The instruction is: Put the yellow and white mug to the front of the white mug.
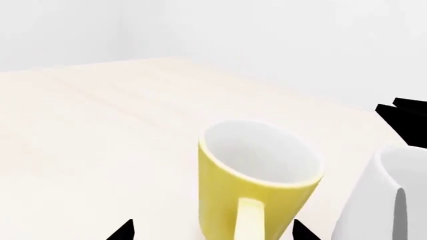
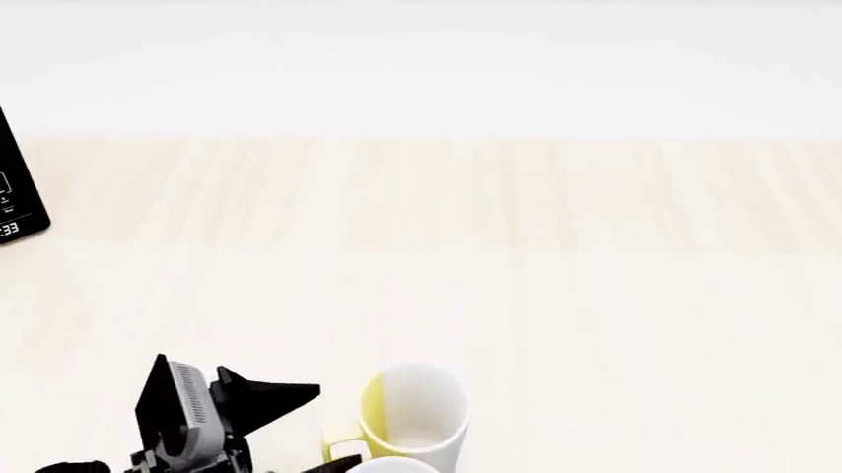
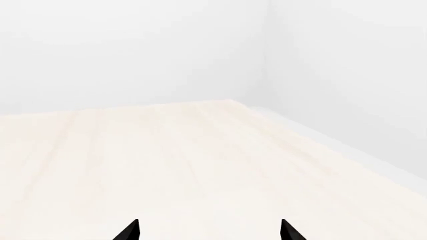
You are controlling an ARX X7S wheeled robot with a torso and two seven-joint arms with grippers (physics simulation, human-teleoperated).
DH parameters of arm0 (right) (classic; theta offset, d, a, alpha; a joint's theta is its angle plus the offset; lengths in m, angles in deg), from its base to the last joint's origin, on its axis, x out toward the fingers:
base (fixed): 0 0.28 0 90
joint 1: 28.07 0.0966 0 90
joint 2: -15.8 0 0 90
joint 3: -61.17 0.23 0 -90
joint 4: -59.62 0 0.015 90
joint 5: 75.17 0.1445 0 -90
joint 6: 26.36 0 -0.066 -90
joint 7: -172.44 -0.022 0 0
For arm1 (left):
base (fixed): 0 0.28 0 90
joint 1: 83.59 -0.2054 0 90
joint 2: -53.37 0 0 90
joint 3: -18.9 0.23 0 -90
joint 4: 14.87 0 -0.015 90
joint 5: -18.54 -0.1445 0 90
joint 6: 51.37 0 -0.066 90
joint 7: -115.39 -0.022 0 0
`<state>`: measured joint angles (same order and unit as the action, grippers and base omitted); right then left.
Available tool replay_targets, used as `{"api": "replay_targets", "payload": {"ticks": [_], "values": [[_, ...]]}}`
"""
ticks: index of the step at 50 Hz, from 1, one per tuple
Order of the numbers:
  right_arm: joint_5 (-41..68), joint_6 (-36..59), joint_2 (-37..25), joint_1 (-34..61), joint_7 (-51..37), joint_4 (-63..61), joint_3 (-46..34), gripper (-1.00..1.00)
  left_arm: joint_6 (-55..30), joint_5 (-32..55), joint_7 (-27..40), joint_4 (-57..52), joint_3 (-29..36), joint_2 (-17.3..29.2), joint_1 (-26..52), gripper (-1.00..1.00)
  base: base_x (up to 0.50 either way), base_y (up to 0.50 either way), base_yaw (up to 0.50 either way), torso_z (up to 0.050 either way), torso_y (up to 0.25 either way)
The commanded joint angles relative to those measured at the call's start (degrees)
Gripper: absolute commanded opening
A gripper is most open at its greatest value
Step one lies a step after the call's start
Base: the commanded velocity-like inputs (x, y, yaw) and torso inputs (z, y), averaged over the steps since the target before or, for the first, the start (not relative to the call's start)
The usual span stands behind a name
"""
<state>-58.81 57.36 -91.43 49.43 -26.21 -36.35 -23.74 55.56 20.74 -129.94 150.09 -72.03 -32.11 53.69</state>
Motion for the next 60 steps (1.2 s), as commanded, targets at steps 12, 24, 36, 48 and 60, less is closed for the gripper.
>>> {"api": "replay_targets", "payload": {"ticks": [12, 24, 36, 48, 60], "values": [[0.2, -0.1, -0.3, 0.0, -0.3, 0.0, -0.3, 1.0, 0.2, 2.3, -4.7, 0.0, -5.6, -0.1, 1.3, 1.0, 0.0, 0.0, 0.0, 0.0, 0.0], [0.4, -0.1, -0.5, -0.2, -0.5, -0.5, -0.5, 1.0, -8.4, 5.5, -6.9, -15.8, -7.7, -0.7, -3.4, 1.0, 0.0, 0.0, 0.0, 0.0, 0.0], [0.6, -0.1, -0.8, -0.8, -0.8, -1.8, -0.4, 1.0, -20.4, 12.5, -5.6, -41.9, -10.2, -0.9, -13.6, 1.0, 0.0, 0.0, 0.0, 0.0, 0.0], [0.0, -0.1, -1.0, -0.8, -0.6, -5.0, -2.0, 1.0, -14.8, 18.5, 4.6, -58.1, -16.2, -4.0, -24.6, 1.0, 0.0, 0.0, 0.0, 0.0, 0.0], [-3.7, 0.8, -1.8, -1.2, -2.5, -13.1, -3.2, 1.0, -8.4, 32.0, 26.2, -76.7, -13.9, -3.5, -36.8, 1.0, 0.0, 0.0, 0.0, 0.0, 0.0]]}}
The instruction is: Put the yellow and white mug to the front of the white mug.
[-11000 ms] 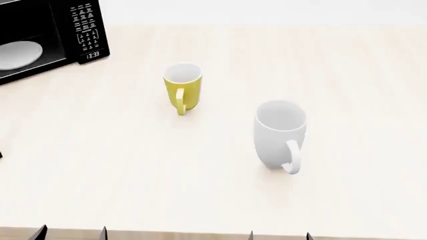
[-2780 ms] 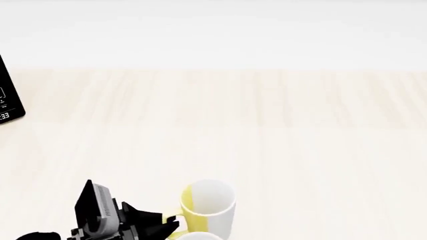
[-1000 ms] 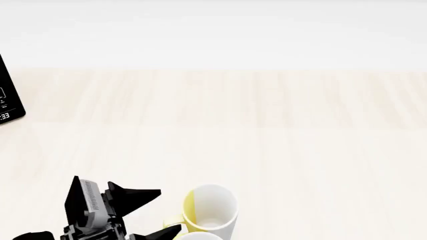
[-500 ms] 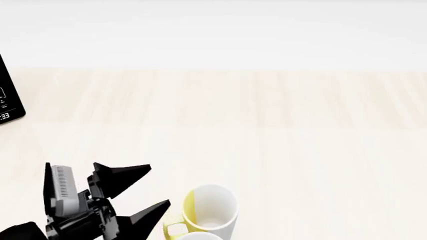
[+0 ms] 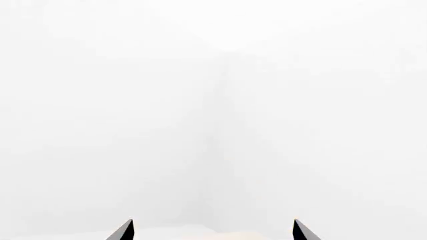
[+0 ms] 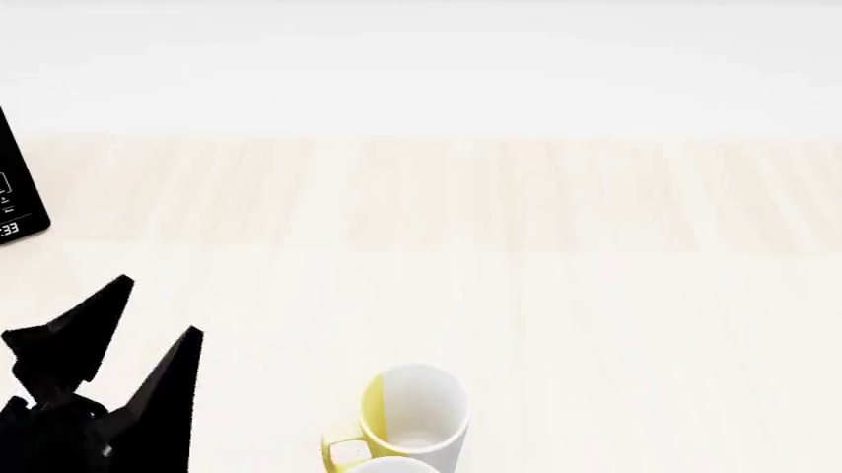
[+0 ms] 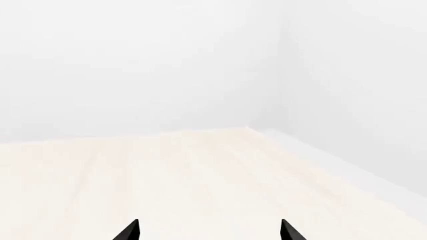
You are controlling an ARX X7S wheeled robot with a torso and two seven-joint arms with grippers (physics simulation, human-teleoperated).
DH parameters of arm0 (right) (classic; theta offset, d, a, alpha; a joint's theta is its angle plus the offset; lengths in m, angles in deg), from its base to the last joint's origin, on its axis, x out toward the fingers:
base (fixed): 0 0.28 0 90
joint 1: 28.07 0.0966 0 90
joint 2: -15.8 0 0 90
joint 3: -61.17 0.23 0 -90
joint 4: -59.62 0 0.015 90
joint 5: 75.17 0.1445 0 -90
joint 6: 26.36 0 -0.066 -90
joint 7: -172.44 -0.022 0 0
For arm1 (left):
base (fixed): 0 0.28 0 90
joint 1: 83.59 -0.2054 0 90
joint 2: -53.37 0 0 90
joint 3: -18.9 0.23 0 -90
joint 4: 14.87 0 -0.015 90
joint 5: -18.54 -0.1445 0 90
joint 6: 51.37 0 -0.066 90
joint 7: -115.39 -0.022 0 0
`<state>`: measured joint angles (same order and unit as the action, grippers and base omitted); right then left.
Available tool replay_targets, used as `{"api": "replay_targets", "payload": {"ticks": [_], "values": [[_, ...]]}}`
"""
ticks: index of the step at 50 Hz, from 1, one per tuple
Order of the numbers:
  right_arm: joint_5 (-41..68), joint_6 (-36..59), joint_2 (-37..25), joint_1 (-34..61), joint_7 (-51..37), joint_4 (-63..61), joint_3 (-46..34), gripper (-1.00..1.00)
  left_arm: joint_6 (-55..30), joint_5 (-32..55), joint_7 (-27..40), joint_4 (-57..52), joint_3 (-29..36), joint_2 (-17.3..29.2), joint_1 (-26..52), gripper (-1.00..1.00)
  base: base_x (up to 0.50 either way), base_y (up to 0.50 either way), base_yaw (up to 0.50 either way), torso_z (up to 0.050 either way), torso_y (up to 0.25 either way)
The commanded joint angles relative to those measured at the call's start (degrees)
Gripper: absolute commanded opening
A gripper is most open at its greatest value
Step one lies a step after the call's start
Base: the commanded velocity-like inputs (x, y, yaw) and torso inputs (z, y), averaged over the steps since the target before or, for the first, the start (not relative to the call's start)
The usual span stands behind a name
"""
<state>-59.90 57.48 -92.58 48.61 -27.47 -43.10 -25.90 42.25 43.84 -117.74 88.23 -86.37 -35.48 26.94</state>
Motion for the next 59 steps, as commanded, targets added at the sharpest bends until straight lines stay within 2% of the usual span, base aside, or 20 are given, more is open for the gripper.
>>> {"api": "replay_targets", "payload": {"ticks": [1, 10, 11, 12, 14, 15, 16, 17, 23, 28, 29, 30, 33, 42, 47, 59], "values": [[-2.9, 0.8, -0.8, -0.4, -1.3, -6.9, -1.2, 1.0, 5.8, 8.9, 15.4, -15.5, 0.3, -0.4, -10.8, 1.0, 0.0, 0.0, 0.0, 0.0, 0.0], [-4.0, 2.7, -1.1, 0.7, -2.0, -9.9, -2.3, 1.0, 12.6, 10.0, 22.1, -22.3, 3.8, 0.0, -16.9, 1.0, 0.0, 0.0, 0.0, 0.0, 0.0], [-3.8, 2.8, -1.0, 1.0, -2.1, -9.8, -2.3, 1.0, 16.8, 7.0, 23.7, -22.4, 4.5, -0.8, -18.1, 1.0, 0.0, 0.0, 0.0, 0.0, 0.0], [-3.6, 3.0, -1.0, 1.1, -2.1, -9.8, -2.2, 1.0, 20.4, 6.6, 23.7, -23.6, 5.9, -0.8, -20.3, 1.0, 0.0, 0.0, 0.0, 0.0, 0.0], [-3.7, 3.0, -1.1, 1.0, -2.2, -10.1, -2.1, 1.0, 19.5, 10.4, 23.1, -26.7, 7.4, 0.5, -22.9, 1.0, 0.0, 0.0, 0.0, 0.0, 0.0], [-3.6, 2.9, -1.1, 0.6, -2.4, -10.5, -1.9, 1.0, 22.7, 7.5, 24.3, -27.0, 7.0, -0.4, -23.3, 1.0, 0.0, 0.0, 0.0, 0.0, 0.0], [-3.7, 2.7, -1.2, 0.1, -2.6, -11.3, -1.6, 1.0, 22.8, 9.9, 25.1, -29.1, 7.2, -0.2, -24.4, 1.0, 0.0, 0.0, 0.0, 0.0, 0.0], [-3.7, 2.6, -1.2, -0.2, -2.7, -11.9, -1.4, 1.0, 24.9, 7.4, 26.1, -29.3, 7.3, -0.5, -24.7, 1.0, 0.0, 0.0, 0.0, 0.0, 0.0], [-3.4, 1.8, -1.6, -2.2, -3.2, -15.2, -0.6, 1.0, 30.9, 5.4, 28.0, -32.3, 9.2, -0.3, -28.6, 1.0, 0.0, 0.0, 0.0, 0.0, 0.0], [-3.2, 1.5, -1.8, -3.6, -3.6, -17.8, 0.0, 1.0, 31.9, 7.2, 29.0, -35.1, 10.3, 1.2, -31.5, 1.0, 0.0, 0.0, 0.0, 0.0, 0.0], [-3.1, 1.3, -1.9, -4.1, -3.7, -18.4, 0.2, 1.0, 33.5, 6.0, 30.1, -35.0, 9.6, 0.2, -31.7, 1.0, 0.0, 0.0, 0.0, 0.0, 0.0], [-3.2, 0.6, -1.9, -5.2, -3.7, -19.4, 0.4, 1.0, 32.8, 8.3, 29.3, -36.7, 10.7, 1.7, -33.4, 1.0, 0.0, 0.0, 0.0, 0.0, 0.0], [-3.1, -0.9, -1.9, -7.1, -3.8, -20.7, 1.3, 1.0, 36.4, 7.4, 30.2, -37.2, 10.0, 0.4, -34.4, 1.0, 0.0, 0.0, 0.0, 0.0, 0.0], [-2.7, -5.5, -1.5, -9.3, -3.5, -21.4, 2.2, 1.0, 36.1, 8.0, 32.9, -36.8, 10.2, 2.2, -34.1, 1.0, 0.0, 0.0, 0.0, 0.0, 0.0], [-3.8, -12.7, -0.6, -13.0, -2.8, -21.1, 3.6, 1.0, 36.3, 8.8, 33.9, -37.3, 9.2, 3.6, -34.9, 1.0, 0.0, 0.0, 0.0, 0.0, 0.0], [-3.5, -22.4, 0.1, -18.0, -2.2, -21.5, 7.2, 1.0, 36.2, 7.2, 37.2, -39.1, 7.0, 4.6, -35.1, 1.0, 0.0, 0.0, 0.0, 0.0, 0.0]]}}
